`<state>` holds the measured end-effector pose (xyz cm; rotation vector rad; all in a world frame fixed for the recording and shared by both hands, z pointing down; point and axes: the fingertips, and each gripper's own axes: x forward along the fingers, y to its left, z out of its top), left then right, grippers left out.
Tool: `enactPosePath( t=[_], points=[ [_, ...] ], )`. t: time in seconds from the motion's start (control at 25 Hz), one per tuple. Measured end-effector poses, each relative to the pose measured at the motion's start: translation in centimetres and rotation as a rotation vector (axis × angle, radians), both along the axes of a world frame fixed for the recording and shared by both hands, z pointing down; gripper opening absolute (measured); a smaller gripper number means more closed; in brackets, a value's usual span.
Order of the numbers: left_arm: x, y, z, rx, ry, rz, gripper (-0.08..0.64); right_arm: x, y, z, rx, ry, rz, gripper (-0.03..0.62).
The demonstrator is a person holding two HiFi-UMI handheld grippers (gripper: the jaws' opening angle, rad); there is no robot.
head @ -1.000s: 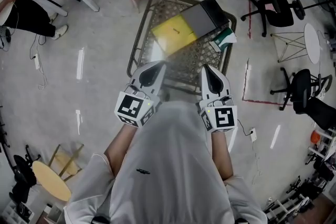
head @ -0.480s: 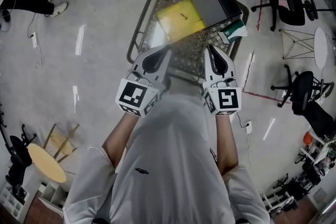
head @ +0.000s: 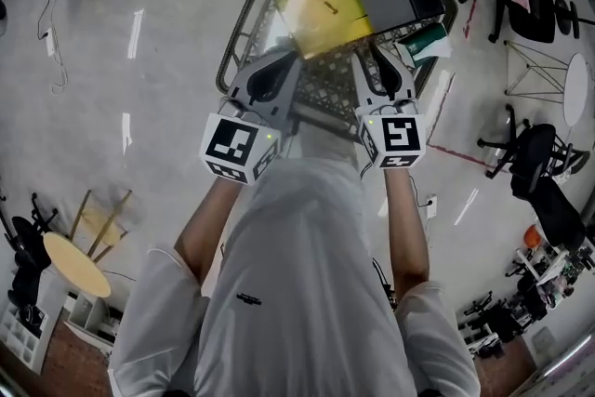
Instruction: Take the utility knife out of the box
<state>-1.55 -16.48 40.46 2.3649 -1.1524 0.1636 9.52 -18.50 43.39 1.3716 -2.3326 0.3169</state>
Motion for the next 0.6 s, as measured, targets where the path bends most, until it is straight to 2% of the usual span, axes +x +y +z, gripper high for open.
enactPosePath(
  t=[0.44, 0.6],
  points=[
    [0.7, -3.5, 5.5, -0.068, -0.022, -0.026, 0.005, -0.4, -5.5, 9.4, -0.156, 0.031, -0.089, 0.123],
    [1.1, -4.3, 7.7, -0.09, -0.027, -0.036, 0.005, -0.6, -6.6, 12.7, -0.227, 0.033, -0.124, 0.156]
  ],
)
